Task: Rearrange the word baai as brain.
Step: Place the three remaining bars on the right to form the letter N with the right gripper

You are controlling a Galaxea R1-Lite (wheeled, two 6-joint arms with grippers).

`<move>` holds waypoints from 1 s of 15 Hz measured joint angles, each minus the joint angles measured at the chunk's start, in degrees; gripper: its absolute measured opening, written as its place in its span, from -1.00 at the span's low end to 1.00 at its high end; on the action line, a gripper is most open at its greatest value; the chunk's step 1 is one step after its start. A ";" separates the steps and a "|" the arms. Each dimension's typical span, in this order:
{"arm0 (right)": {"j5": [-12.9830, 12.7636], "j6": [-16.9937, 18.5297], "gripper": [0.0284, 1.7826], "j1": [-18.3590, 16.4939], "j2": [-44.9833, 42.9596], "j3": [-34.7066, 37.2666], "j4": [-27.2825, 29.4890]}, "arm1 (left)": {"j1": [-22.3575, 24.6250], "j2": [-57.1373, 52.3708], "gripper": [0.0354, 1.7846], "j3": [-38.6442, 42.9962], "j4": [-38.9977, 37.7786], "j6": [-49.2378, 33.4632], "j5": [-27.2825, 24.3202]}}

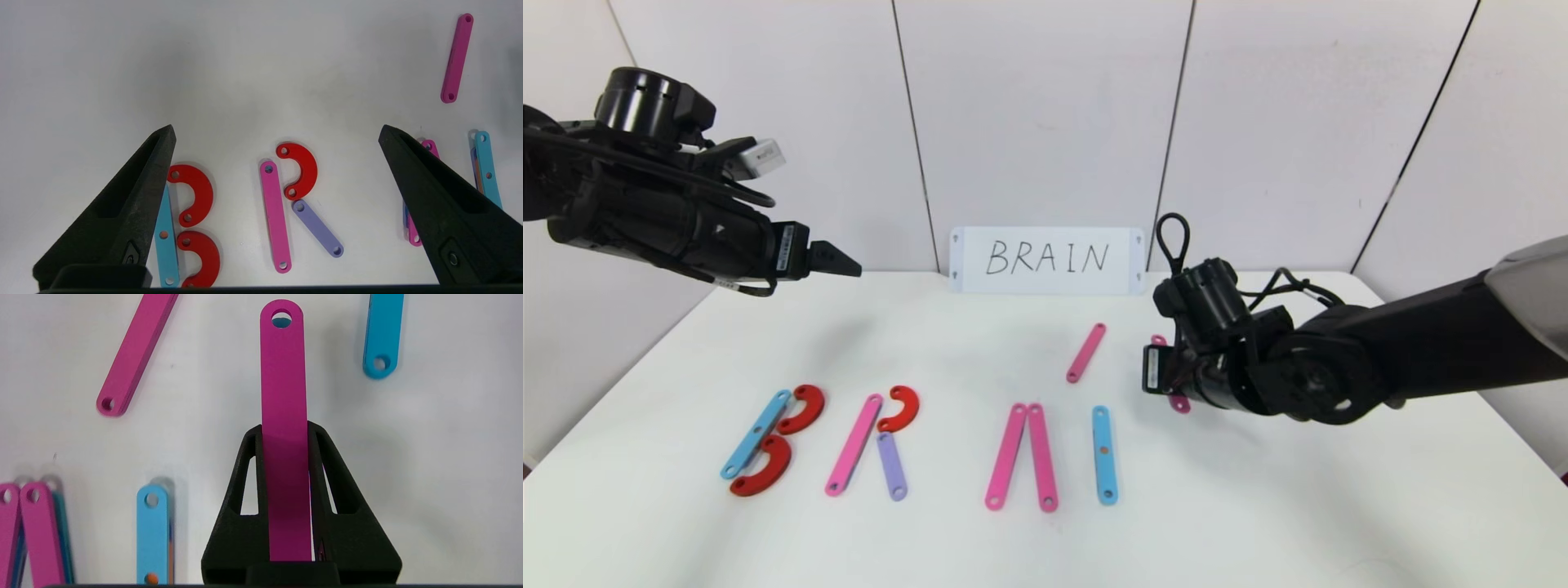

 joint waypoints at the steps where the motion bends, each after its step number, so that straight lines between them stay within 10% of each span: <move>1: -0.51 0.55 -0.69 1.05 -1.16 2.21 -0.09 | -0.01 0.00 0.95 0.00 -0.02 0.00 0.02; 15: -1.35 5.63 -0.69 4.82 0.15 7.52 -0.68 | -0.01 -0.10 0.95 0.00 -0.02 -0.02 0.00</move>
